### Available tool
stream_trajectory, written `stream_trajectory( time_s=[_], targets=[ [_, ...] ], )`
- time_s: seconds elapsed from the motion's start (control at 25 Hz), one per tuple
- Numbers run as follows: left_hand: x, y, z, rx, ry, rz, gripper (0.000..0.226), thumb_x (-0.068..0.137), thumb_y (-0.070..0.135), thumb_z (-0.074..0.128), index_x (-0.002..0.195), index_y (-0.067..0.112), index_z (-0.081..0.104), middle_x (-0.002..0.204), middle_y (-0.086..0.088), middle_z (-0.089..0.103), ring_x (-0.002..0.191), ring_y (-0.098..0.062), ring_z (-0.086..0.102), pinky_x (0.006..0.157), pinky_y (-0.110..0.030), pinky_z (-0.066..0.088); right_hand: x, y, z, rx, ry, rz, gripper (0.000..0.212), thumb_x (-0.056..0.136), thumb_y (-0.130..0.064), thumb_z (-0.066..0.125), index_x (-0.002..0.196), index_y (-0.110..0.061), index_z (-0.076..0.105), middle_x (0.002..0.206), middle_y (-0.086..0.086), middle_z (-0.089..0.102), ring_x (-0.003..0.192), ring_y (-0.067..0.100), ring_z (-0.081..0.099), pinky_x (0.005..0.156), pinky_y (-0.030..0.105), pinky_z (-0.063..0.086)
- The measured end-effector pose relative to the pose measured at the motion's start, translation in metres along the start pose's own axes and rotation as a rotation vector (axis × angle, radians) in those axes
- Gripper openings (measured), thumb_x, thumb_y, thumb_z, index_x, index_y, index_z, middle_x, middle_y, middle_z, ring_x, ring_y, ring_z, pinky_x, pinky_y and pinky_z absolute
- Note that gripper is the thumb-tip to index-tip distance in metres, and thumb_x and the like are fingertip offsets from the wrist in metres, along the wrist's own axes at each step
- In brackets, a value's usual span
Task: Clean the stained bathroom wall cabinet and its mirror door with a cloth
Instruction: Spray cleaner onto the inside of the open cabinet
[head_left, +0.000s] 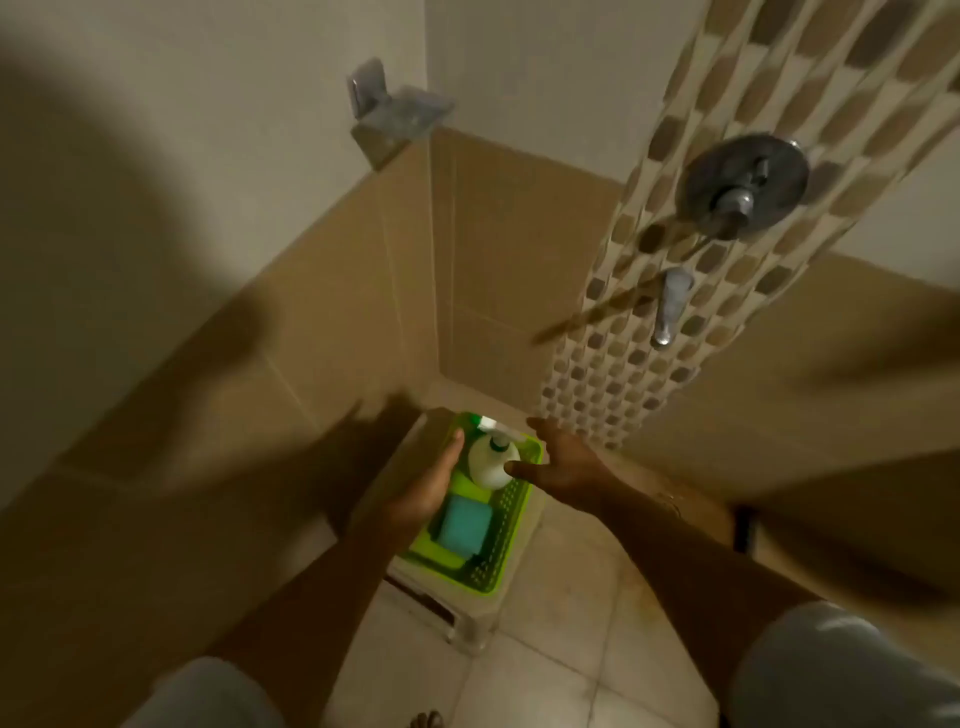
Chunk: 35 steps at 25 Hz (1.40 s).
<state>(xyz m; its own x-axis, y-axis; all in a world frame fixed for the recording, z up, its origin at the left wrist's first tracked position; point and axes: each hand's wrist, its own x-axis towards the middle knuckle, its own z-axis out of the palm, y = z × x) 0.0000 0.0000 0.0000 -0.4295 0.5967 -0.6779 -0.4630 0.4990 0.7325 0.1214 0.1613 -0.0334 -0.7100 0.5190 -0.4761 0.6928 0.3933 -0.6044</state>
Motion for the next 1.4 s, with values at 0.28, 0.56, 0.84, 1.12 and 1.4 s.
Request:
stream_trajectory(
  time_s=[0.28,0.56,0.84,1.12,1.4],
  targets=[
    [0.103,-0.023,0.0,0.019,-0.123,-0.096,0.065,0.103,0.064,0.02,0.152,0.027,0.041,0.158,0.005,0.041,0.131,-0.009,0.048,0.091,-0.027,0.037,0.081,0.021,0.057,0.219,0.2,0.063,0.039,0.093,-0.029,0.073,0.132,-0.025,0.066,0.119,0.0,0.07,0.107,0.021,0.069,0.088,0.03,0.052],
    [0.117,-0.021,0.006,0.05,-0.161,-0.008,0.05,0.108,0.05,0.025,0.142,0.023,0.051,0.137,0.003,0.057,0.126,-0.015,0.053,0.092,-0.023,0.043,0.074,0.017,0.05,0.21,0.279,-0.016,0.015,0.095,-0.031,0.07,0.108,-0.025,0.075,0.081,-0.007,0.065,0.072,0.007,0.057,0.059,0.021,0.039],
    [0.037,0.009,0.024,0.526,-0.252,0.449,0.068,0.095,0.017,0.07,0.155,0.025,0.039,0.153,0.011,0.039,0.141,-0.005,0.037,0.1,-0.008,0.034,-0.041,-0.025,-0.053,0.3,0.38,-0.144,0.021,0.096,-0.047,0.065,0.093,-0.029,0.073,0.078,0.002,0.071,0.07,0.022,0.066,0.062,0.041,0.053],
    [-0.134,0.089,0.139,0.934,-0.242,0.972,0.104,0.072,0.059,0.079,0.153,0.054,0.015,0.156,0.018,0.036,0.136,-0.009,0.046,0.106,-0.036,0.048,-0.248,-0.048,-0.183,0.484,0.664,-0.279,0.036,0.097,-0.043,0.066,0.112,-0.011,0.072,0.087,0.0,0.076,0.072,0.012,0.069,0.067,0.033,0.056],
    [-0.336,0.117,0.341,1.065,-0.34,1.321,0.105,0.075,0.065,0.076,0.159,0.034,0.02,0.153,0.01,0.044,0.133,-0.012,0.05,0.102,-0.023,0.044,-0.513,0.009,-0.272,0.584,0.929,-0.351,0.045,0.086,-0.048,0.078,0.123,-0.025,0.066,0.105,-0.003,0.076,0.092,0.012,0.072,0.065,0.018,0.052]
  ],
)
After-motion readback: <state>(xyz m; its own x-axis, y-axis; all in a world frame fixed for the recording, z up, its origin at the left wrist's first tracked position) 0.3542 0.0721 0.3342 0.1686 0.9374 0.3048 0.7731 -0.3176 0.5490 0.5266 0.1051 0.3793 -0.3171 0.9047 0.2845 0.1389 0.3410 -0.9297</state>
